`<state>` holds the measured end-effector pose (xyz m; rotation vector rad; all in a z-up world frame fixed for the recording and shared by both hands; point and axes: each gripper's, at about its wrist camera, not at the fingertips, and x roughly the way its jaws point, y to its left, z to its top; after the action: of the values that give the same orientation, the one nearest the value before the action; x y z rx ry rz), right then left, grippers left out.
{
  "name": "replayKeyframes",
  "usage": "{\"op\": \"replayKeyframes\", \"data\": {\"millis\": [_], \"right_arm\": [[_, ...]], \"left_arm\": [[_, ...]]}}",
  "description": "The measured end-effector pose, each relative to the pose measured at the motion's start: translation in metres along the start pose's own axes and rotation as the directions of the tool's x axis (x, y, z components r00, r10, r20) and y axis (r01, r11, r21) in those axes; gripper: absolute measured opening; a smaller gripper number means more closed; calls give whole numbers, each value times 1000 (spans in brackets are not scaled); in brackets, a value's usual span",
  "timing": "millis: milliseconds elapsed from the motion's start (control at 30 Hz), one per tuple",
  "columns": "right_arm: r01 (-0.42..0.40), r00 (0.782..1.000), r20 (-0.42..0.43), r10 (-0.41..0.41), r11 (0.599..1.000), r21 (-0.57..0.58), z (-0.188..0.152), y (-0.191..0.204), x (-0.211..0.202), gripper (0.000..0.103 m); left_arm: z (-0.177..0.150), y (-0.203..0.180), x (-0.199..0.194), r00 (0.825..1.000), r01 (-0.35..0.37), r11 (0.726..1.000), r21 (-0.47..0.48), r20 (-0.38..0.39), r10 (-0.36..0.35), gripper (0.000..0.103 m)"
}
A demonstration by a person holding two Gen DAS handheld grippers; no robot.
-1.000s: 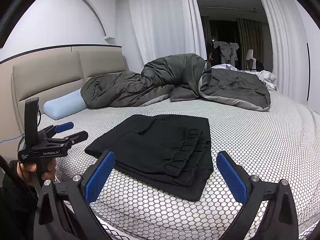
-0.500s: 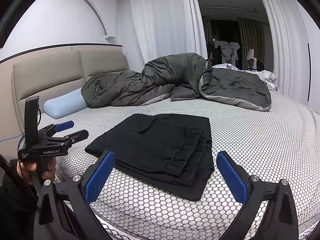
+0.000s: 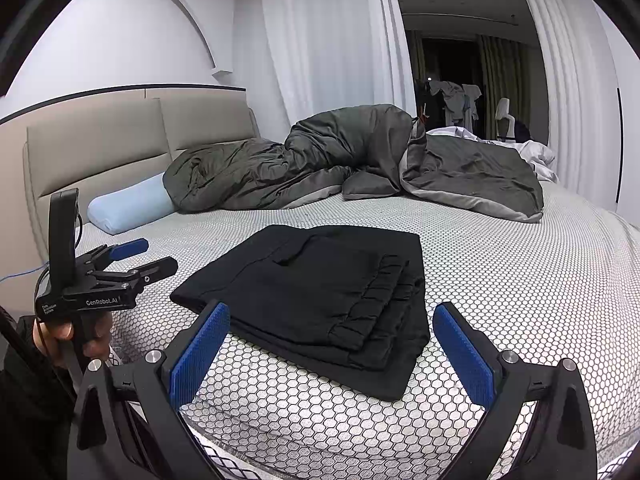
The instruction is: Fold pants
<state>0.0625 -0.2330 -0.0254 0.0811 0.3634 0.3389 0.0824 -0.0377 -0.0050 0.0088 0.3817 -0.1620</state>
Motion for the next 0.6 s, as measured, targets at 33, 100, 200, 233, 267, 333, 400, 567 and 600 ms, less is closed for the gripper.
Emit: {"op": "replayKeyframes", "data": {"millis": [33, 100, 200, 233, 267, 333, 400, 567, 600], "right_arm": [[1, 1000, 0, -1, 1000, 0, 0, 0, 0, 103], [0, 1000, 1, 0, 1000, 2, 0, 0, 0, 103], [0, 1000, 0, 0, 1000, -1, 0, 0, 0, 103], [0, 1000, -1, 0, 1000, -1, 0, -1, 0, 103], [0, 1000, 0, 0, 1000, 0, 0, 0, 0, 103], [0, 1000, 0, 0, 1000, -1, 0, 0, 0, 103], [0, 1000, -1, 0, 1000, 0, 0, 0, 0, 103], [-2, 1000, -3, 2, 1000, -1, -1, 0, -1, 103], [-3, 1000, -5, 3, 1000, -2, -1, 0, -1, 103]], "left_arm": [[0, 0, 0, 1000, 1, 1000, 0, -1, -1, 102], [1, 1, 0, 1000, 3, 1000, -2, 0, -3, 102], [0, 1, 0, 1000, 2, 1000, -1, 0, -2, 102], [0, 1, 0, 1000, 4, 1000, -1, 0, -4, 102], [1, 1, 0, 1000, 3, 1000, -1, 0, -3, 102], [1, 1, 0, 1000, 3, 1000, -1, 0, -3, 102], [0, 1, 0, 1000, 2, 1000, -1, 1, -2, 102], [0, 2, 0, 1000, 4, 1000, -1, 1, -4, 102], [0, 3, 0, 1000, 7, 1000, 0, 1, -7, 102]]}}
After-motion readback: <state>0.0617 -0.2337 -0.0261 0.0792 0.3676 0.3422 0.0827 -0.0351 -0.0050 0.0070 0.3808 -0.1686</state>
